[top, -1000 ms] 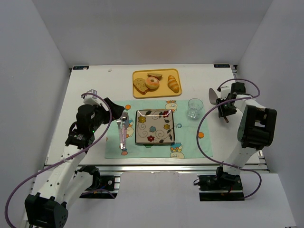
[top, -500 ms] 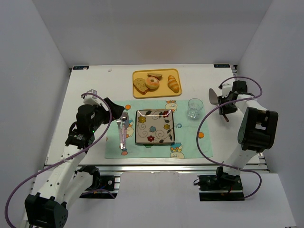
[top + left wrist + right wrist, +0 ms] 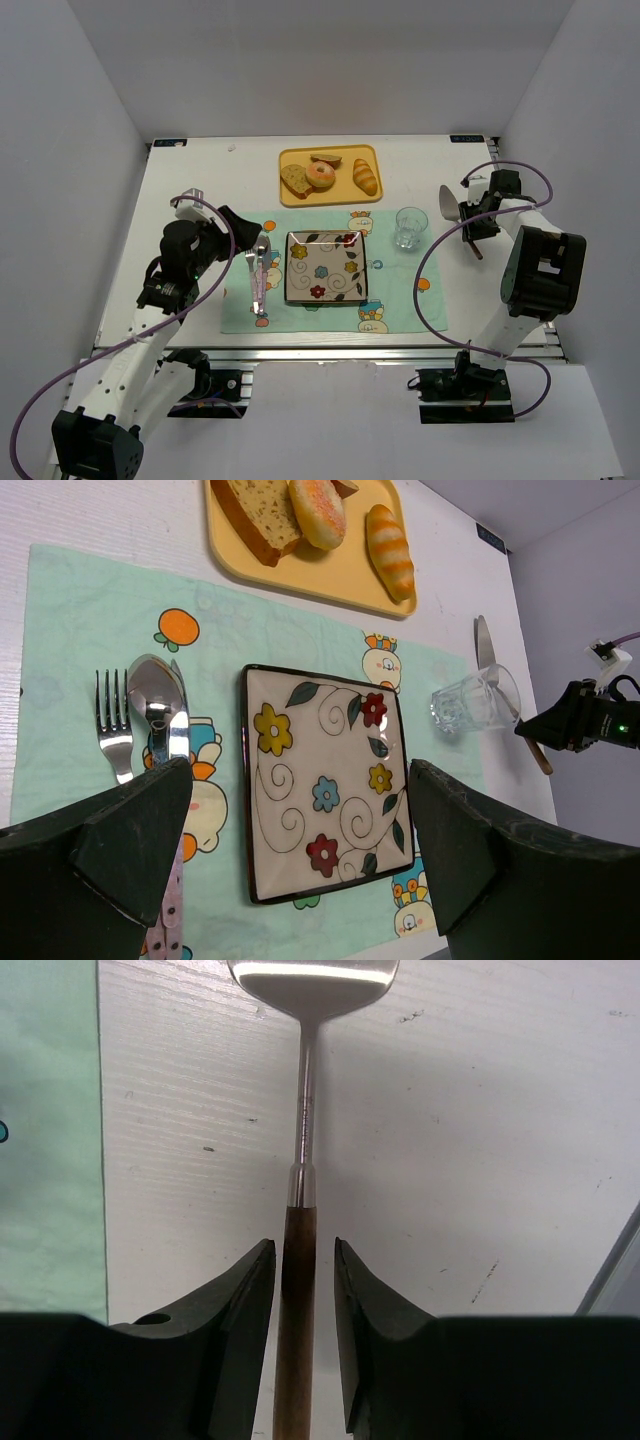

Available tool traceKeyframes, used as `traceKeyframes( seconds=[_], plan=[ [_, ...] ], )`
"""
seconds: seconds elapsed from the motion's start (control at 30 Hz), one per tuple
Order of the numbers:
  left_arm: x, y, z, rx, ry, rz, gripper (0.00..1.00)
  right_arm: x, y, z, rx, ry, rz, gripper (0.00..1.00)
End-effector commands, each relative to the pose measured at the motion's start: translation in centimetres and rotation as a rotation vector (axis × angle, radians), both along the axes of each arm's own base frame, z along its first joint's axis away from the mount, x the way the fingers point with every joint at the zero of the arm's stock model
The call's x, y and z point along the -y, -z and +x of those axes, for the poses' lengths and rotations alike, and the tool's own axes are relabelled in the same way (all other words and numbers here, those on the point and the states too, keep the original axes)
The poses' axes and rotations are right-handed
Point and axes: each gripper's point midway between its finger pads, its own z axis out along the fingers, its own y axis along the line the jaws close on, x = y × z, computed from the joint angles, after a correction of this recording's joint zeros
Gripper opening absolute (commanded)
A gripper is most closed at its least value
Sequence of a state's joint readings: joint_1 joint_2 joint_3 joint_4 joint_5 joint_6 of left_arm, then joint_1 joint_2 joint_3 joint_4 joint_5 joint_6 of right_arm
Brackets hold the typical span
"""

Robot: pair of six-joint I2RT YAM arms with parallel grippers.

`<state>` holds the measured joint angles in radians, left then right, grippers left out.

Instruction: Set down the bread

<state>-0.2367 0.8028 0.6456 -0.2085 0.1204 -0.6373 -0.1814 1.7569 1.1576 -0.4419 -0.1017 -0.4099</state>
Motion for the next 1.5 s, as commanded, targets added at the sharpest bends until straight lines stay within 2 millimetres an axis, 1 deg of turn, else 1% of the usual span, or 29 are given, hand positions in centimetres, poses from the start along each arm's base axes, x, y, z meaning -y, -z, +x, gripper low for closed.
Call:
traceKeyframes(
  seconds=[0.0,0.33,0.43,0.47,0.53,0.57,0.63,0.7,0.77,0.8,0.87,0.9,0.93,0.97,1.03,1.07,1.1,1.33,1.43,1.47],
  plan=[
    [0.0,-1.1,0.0,0.036,0.000,-0.016,0.98,0.0,-1.4,0.8,0.045,0.007,0.010,0.36],
    [-0.1,-1.1,0.0,0.036,-0.005,-0.013,0.98,-0.2,-0.4,0.2,0.017,0.006,0.018,0.35],
    [-0.1,-1.0,0.0,0.033,-0.004,-0.012,0.98,-0.2,-0.4,0.2,0.017,0.005,0.020,0.30],
    [-0.1,-1.1,0.0,0.035,-0.005,-0.012,0.98,-0.2,-0.3,0.2,0.015,0.005,0.020,0.28],
    [-0.1,-1.0,-0.1,0.033,-0.004,-0.012,0.98,-0.2,-0.2,0.1,0.013,0.004,0.022,0.27],
    [-0.1,-0.9,-0.1,0.031,-0.004,-0.011,0.98,-0.3,-0.2,0.1,0.011,0.005,0.024,0.24],
    [-0.2,-1.0,-0.1,0.032,-0.008,-0.011,0.98,-0.3,-0.1,0.0,0.007,0.005,0.025,0.22],
    [-0.2,-1.1,-0.2,0.035,-0.008,-0.011,0.98,-0.3,-0.2,0.0,0.008,0.005,0.025,0.16],
    [-0.2,-0.9,-0.2,0.031,-0.008,-0.010,0.98,-0.3,-0.2,0.1,0.008,0.006,0.025,0.13],
    [-0.2,-1.1,-0.3,0.035,-0.009,-0.012,0.98,-0.3,-0.3,0.1,0.011,0.009,0.026,0.09],
    [-0.3,-1.0,-0.3,0.033,-0.012,-0.012,0.98,-0.2,-0.6,0.2,0.017,0.014,0.029,0.07],
    [-0.3,-1.1,-0.3,0.033,-0.012,-0.012,0.98,-0.3,-1.0,0.5,0.028,0.015,0.028,0.06],
    [-0.3,-1.1,-0.3,0.035,-0.012,-0.012,0.98,-0.3,-1.4,0.7,0.038,0.017,0.032,0.01],
    [-0.3,-1.0,-0.4,0.032,-0.012,-0.011,0.98,-0.2,-1.7,0.9,0.047,0.023,0.036,0.00],
    [-0.3,-1.0,-0.3,0.032,-0.012,-0.011,0.98,-0.1,-3.3,1.7,0.087,0.022,0.038,0.00],
    [-0.3,-1.1,-0.3,0.035,-0.012,-0.012,0.98,-0.1,-3.7,1.9,0.097,0.020,0.039,0.00],
    [-0.3,-1.1,-0.3,0.035,-0.010,-0.012,0.98,-0.1,-4.8,2.5,0.124,0.017,0.036,0.00],
    [-0.1,-1.3,-0.1,0.036,-0.004,-0.018,0.98,-0.2,-8.8,4.4,0.226,-0.006,0.042,0.00],
    [0.0,-1.4,-0.1,0.037,0.001,-0.019,0.98,-0.3,-10.2,4.9,0.266,-0.018,0.045,0.00],
    [0.0,-1.4,-0.1,0.037,-0.001,-0.021,0.98,-0.3,-11.1,5.4,0.291,-0.021,0.041,0.00]
  ],
)
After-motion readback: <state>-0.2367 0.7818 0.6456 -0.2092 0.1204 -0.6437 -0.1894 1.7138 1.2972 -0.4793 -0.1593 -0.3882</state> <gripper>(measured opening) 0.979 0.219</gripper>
